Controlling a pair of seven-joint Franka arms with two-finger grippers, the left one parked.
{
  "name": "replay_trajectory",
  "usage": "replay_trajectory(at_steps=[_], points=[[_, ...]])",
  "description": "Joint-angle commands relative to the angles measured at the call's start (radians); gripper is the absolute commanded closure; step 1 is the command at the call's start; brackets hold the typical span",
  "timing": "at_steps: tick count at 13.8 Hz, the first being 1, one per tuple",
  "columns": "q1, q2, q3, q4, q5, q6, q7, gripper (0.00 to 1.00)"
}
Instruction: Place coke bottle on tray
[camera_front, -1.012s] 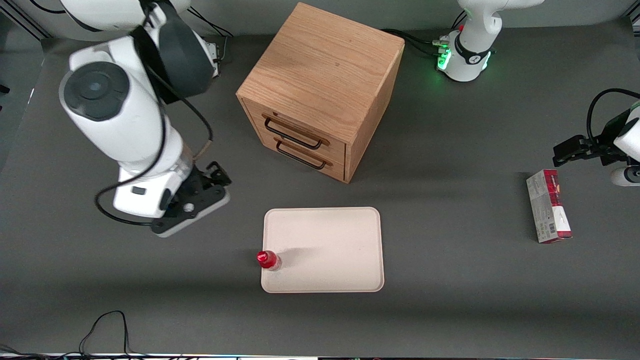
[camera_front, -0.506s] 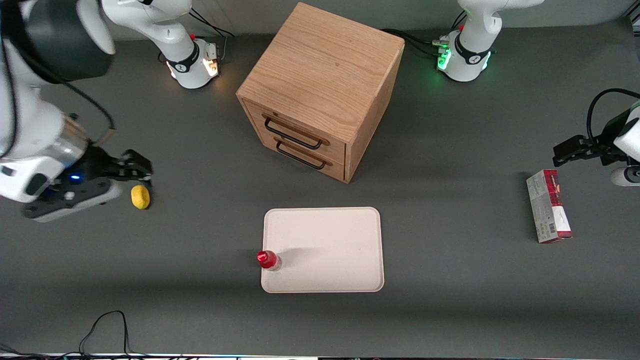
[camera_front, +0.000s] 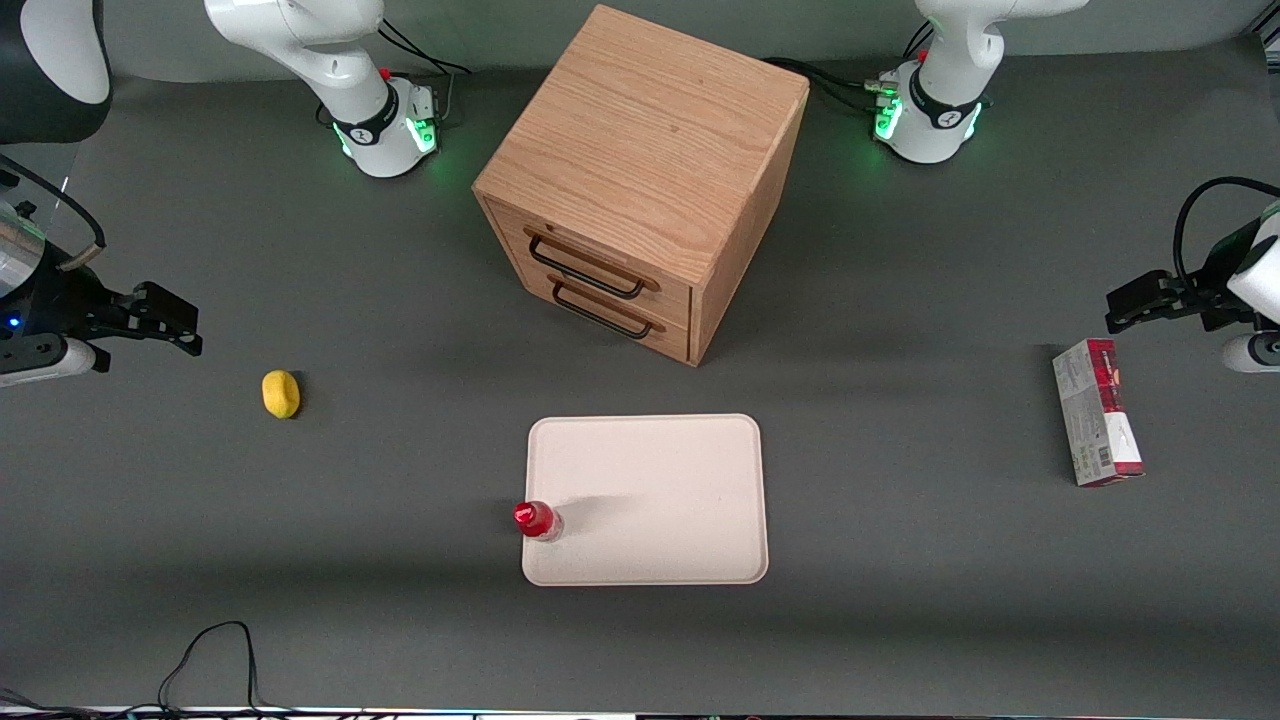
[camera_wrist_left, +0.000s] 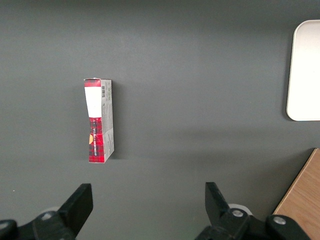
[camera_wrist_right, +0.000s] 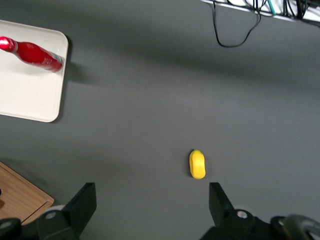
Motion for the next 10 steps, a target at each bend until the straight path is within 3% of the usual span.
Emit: replay_trajectory(at_steps=[1,10], points=[[-0.007,-0.055,-0.014,-0.090,0.014,0.039,0.026,0.00],[-0.007,-0.054,-0.053,-0.061,0.012,-0.012,0.024,0.00]])
